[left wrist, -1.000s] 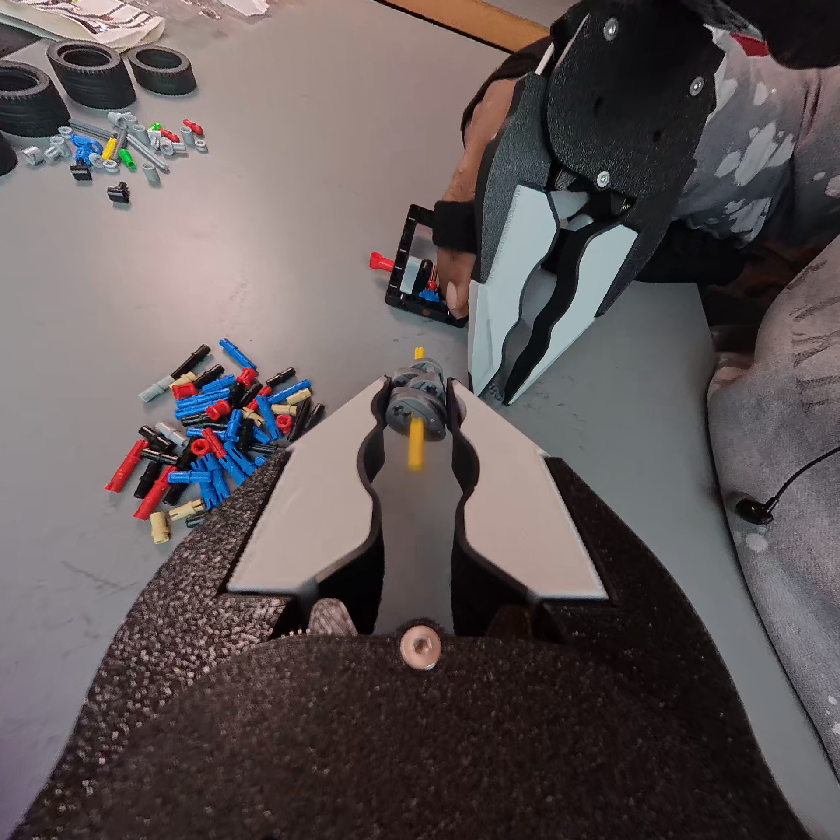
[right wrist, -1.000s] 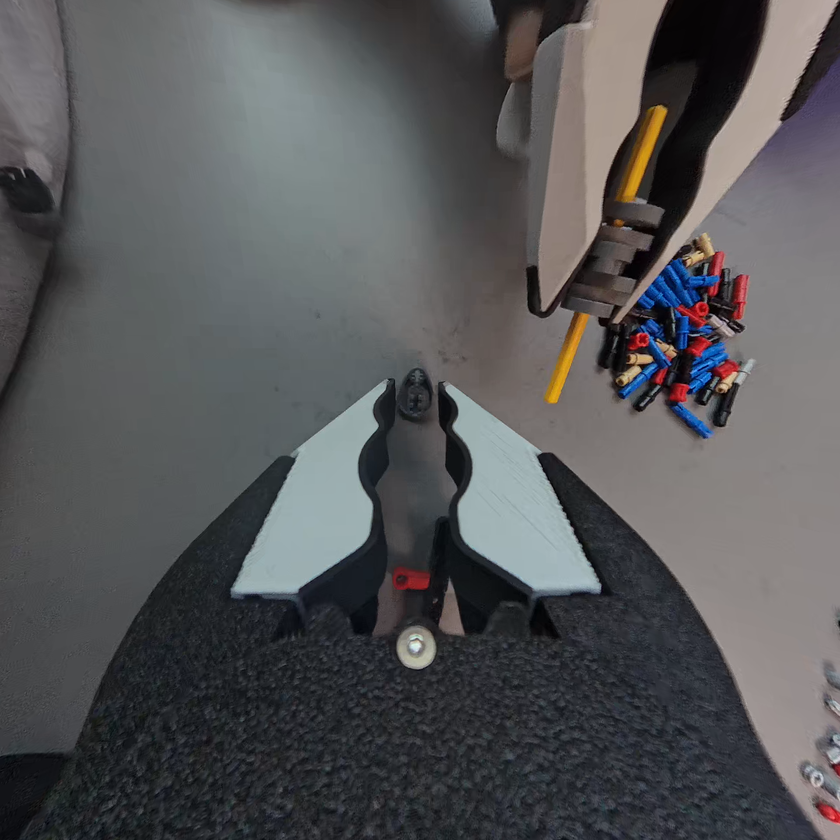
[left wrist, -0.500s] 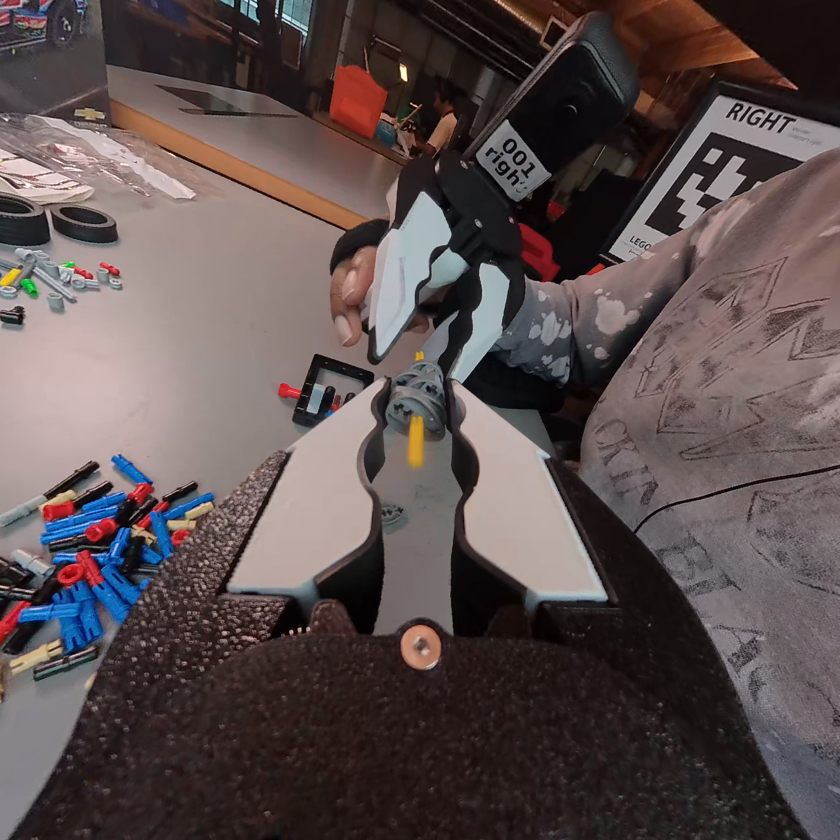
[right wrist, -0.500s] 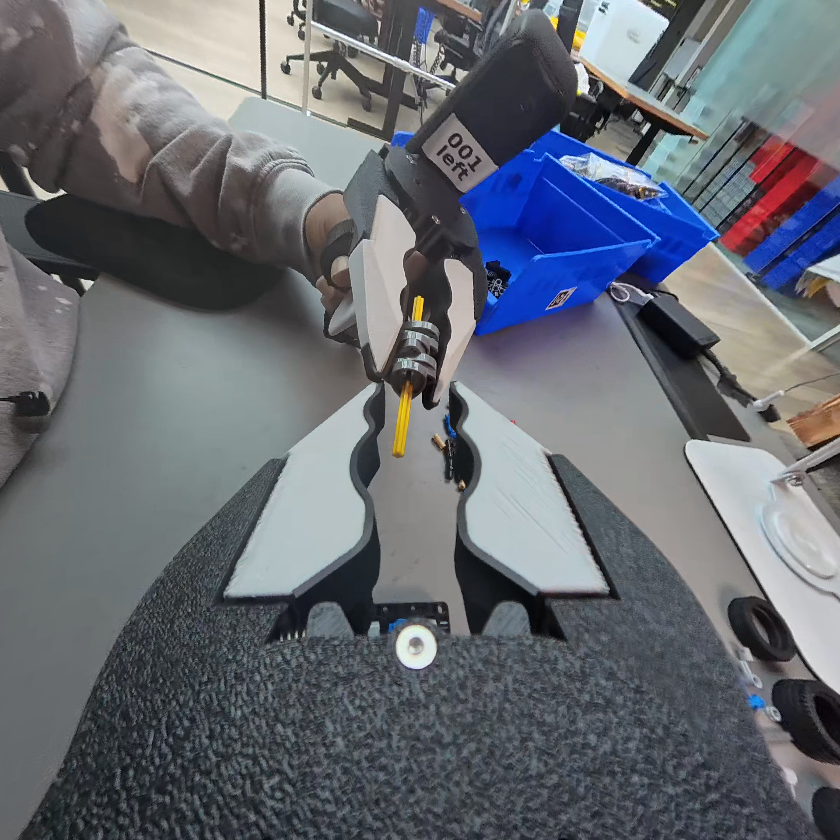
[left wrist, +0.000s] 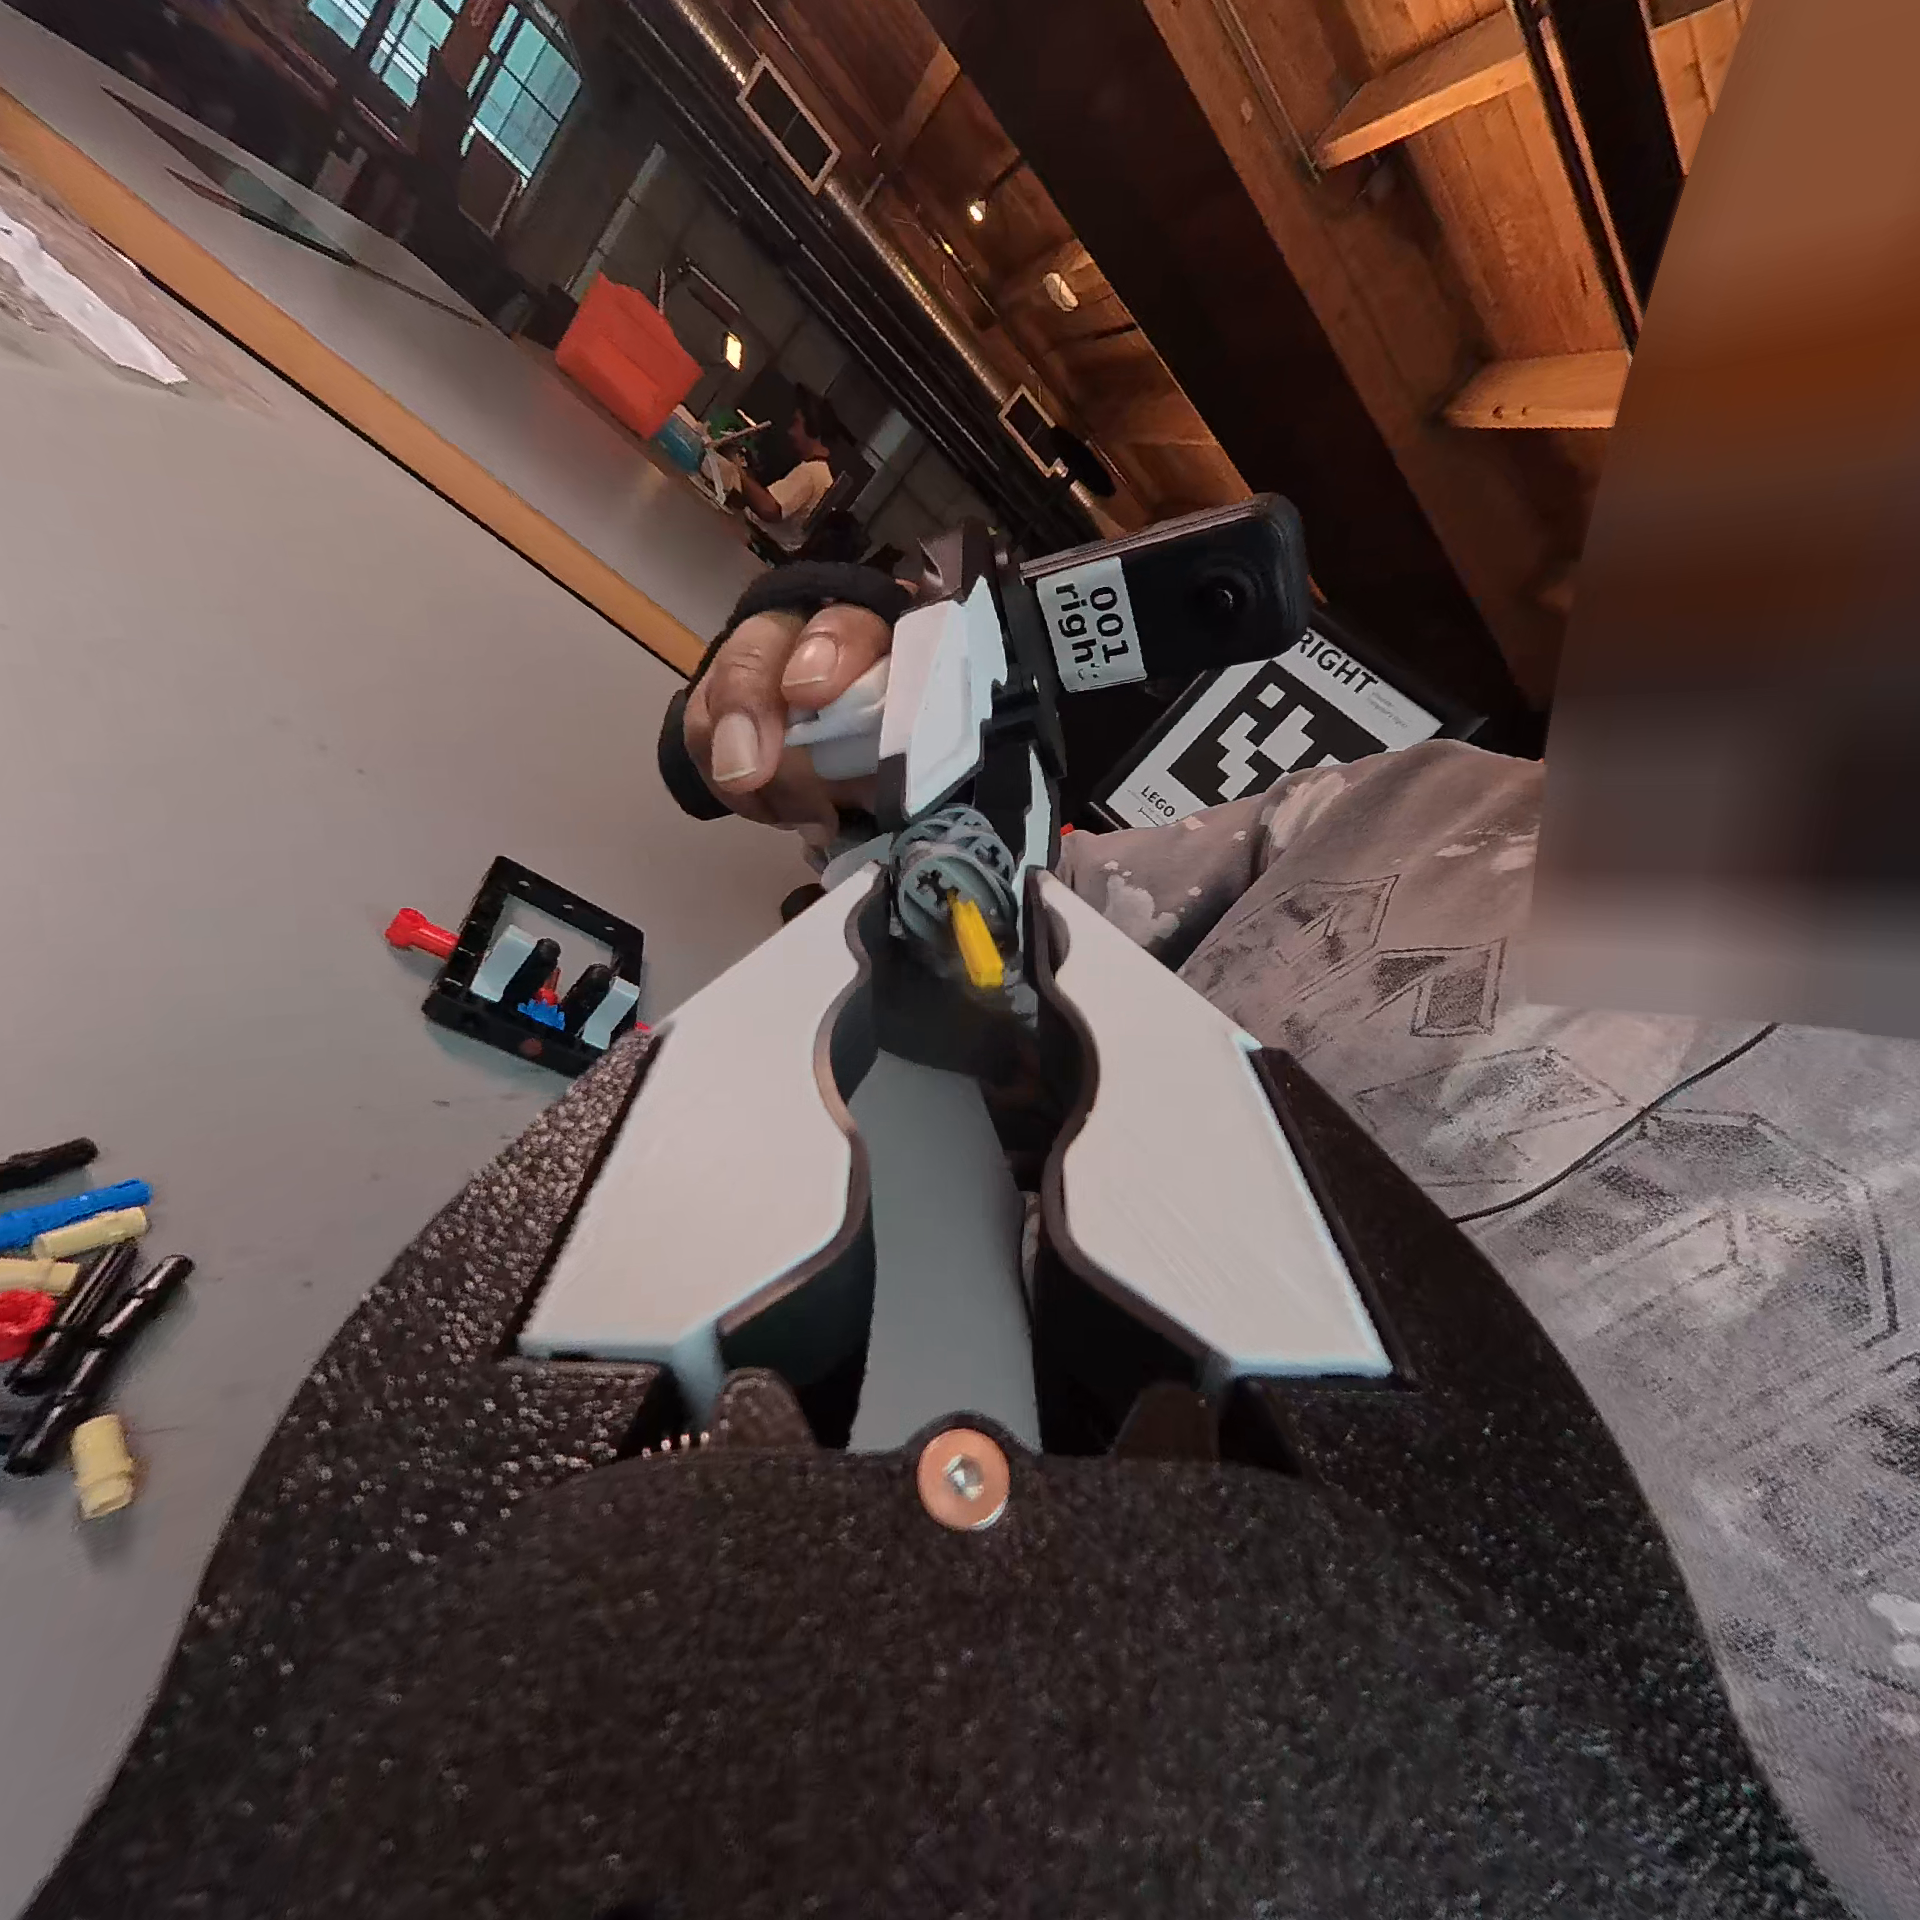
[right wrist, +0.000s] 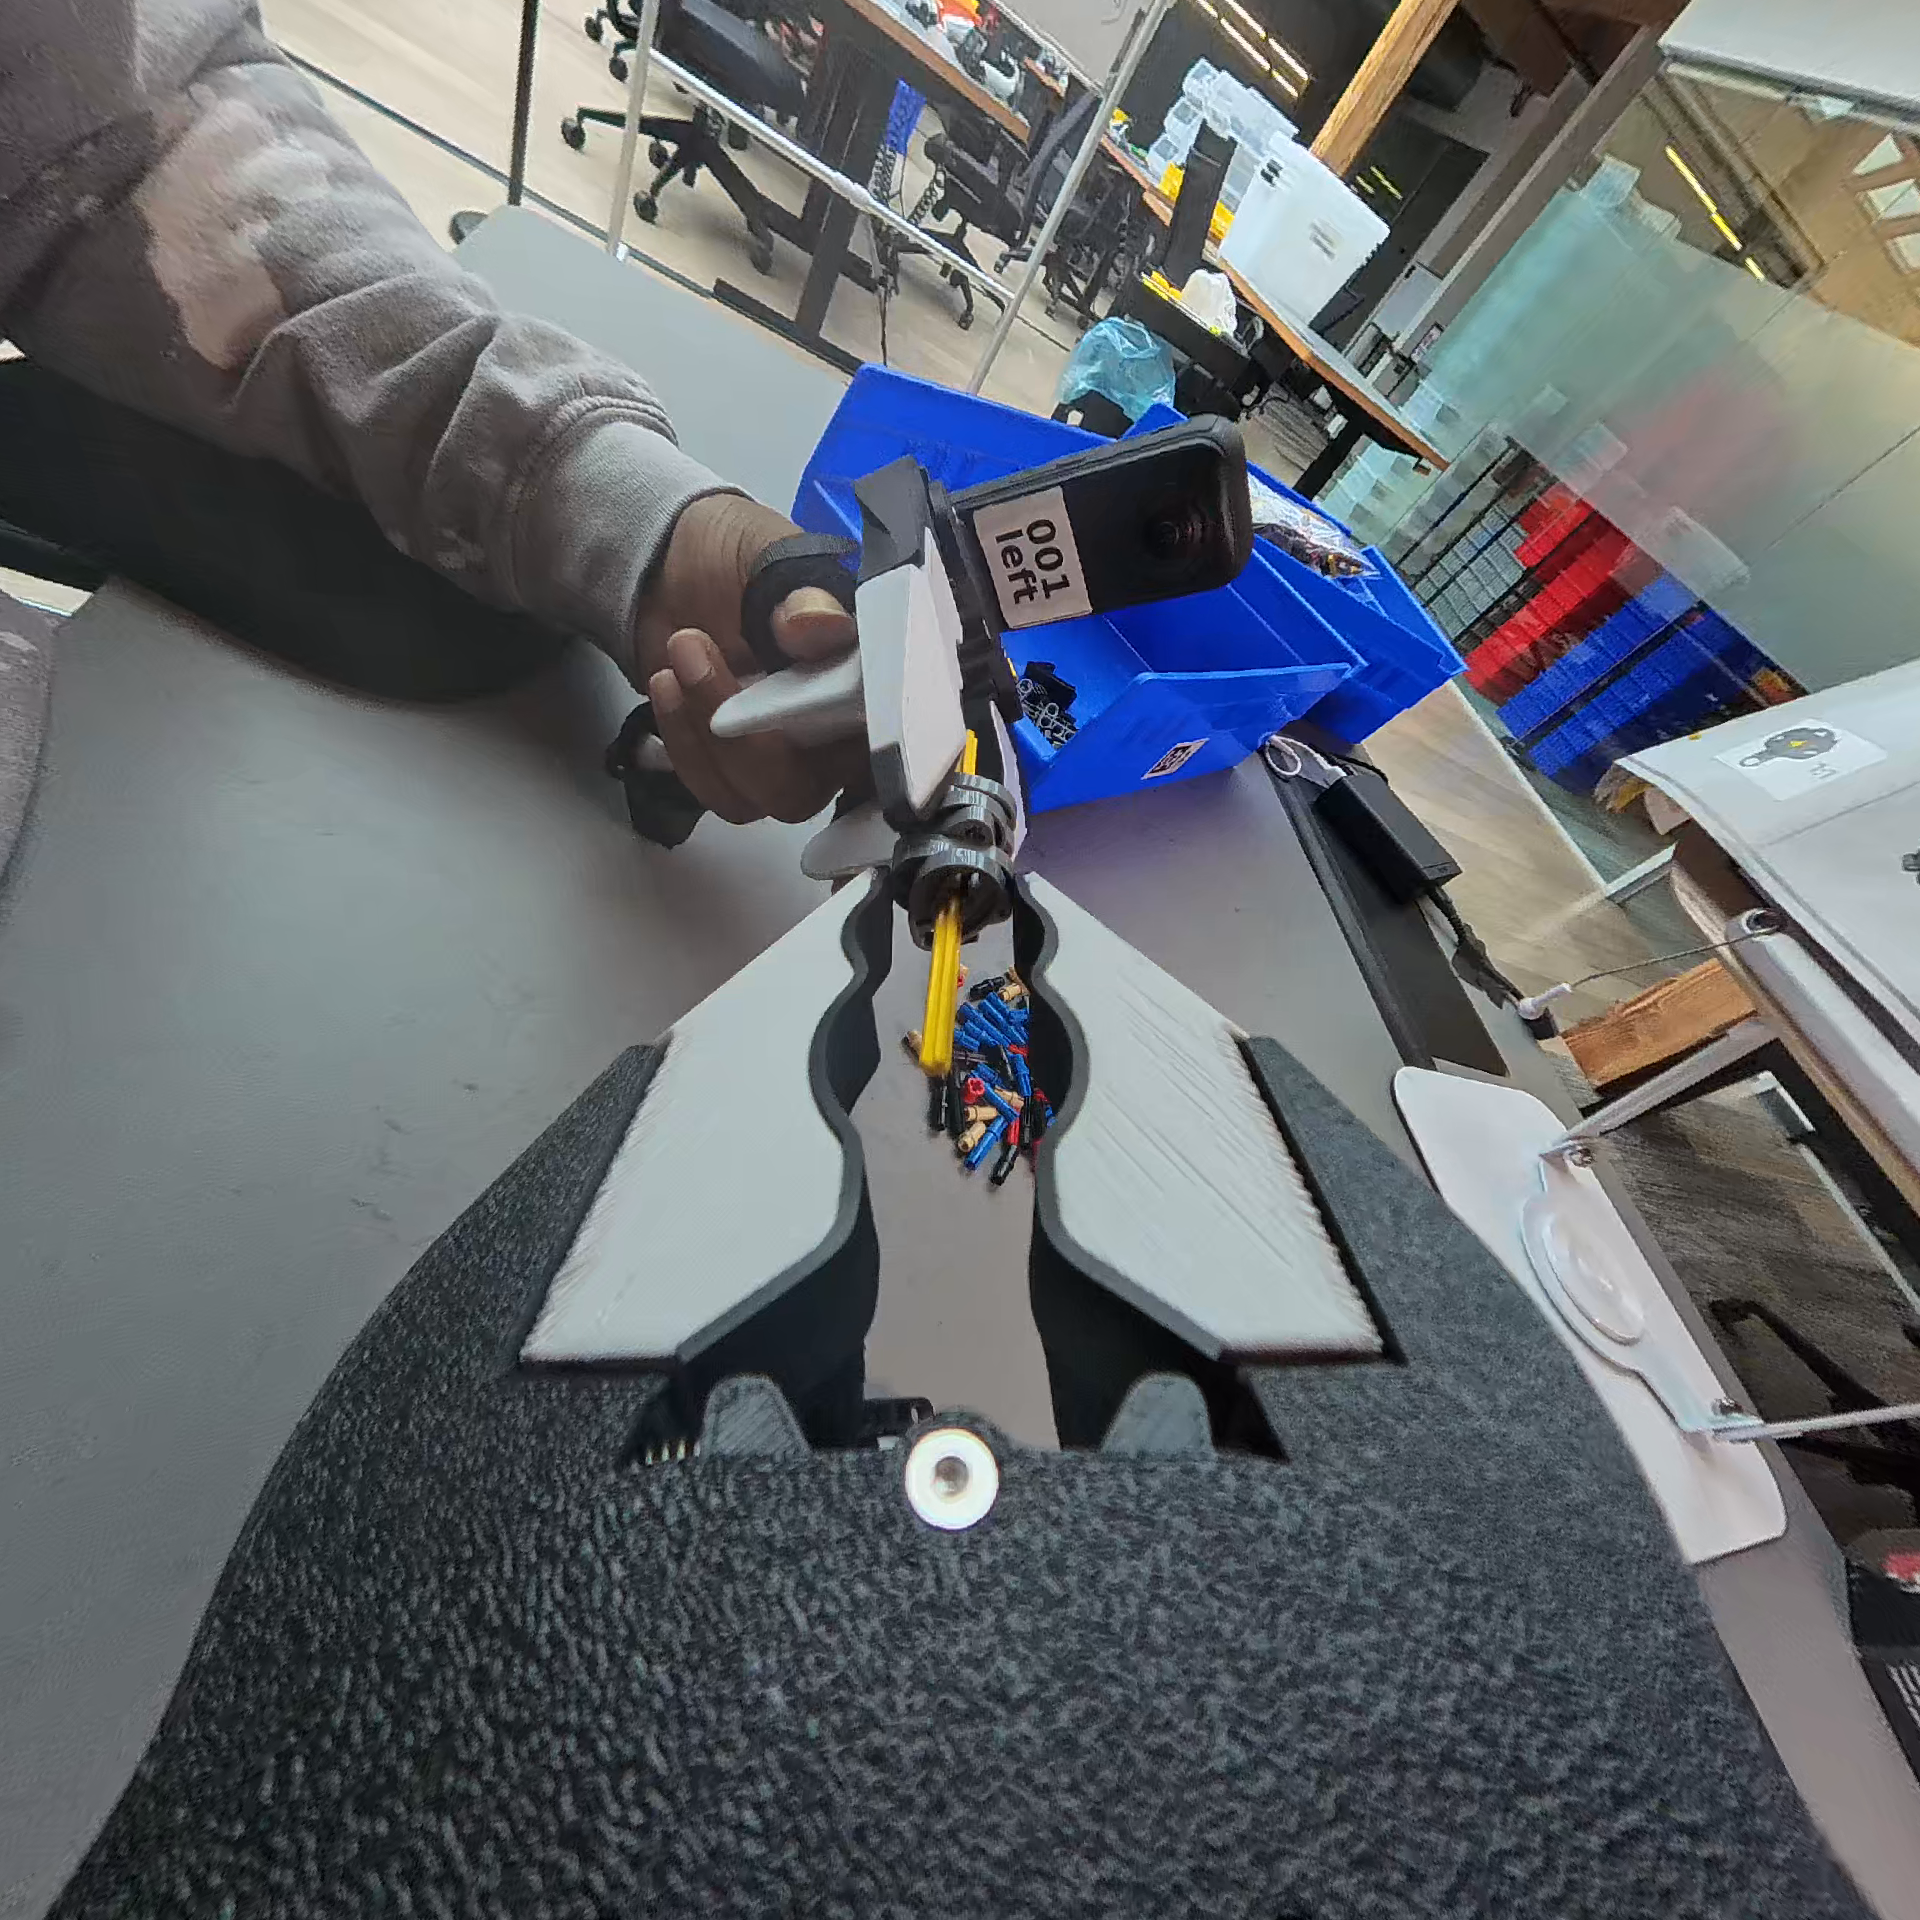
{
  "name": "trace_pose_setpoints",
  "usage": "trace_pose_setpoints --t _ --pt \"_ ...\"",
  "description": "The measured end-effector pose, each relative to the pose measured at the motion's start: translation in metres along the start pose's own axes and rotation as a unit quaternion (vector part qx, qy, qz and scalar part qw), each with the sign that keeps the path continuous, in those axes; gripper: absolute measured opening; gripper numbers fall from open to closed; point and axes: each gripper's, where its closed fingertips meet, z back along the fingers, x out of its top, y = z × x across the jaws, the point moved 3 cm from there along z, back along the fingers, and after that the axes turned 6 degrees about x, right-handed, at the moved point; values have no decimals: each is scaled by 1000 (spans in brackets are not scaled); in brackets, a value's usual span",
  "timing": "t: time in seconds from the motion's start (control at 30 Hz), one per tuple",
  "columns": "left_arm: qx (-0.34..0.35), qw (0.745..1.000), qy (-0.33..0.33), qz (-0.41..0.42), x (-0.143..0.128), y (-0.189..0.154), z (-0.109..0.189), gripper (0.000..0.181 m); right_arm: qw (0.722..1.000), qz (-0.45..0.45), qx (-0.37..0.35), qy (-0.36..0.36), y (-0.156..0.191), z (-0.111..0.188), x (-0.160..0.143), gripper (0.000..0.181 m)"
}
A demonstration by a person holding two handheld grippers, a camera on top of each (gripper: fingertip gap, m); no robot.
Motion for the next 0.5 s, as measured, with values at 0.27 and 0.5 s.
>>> trace_pose_setpoints --t 0.27,0.5 --pt "52 999 -16 0 11 7 3 20 997 -80 -2 -4 -13 0 -3 22" --pt "75 997 -34 -12 20 11 18 19 995 -99 10 -4 -19 15 -12 21"
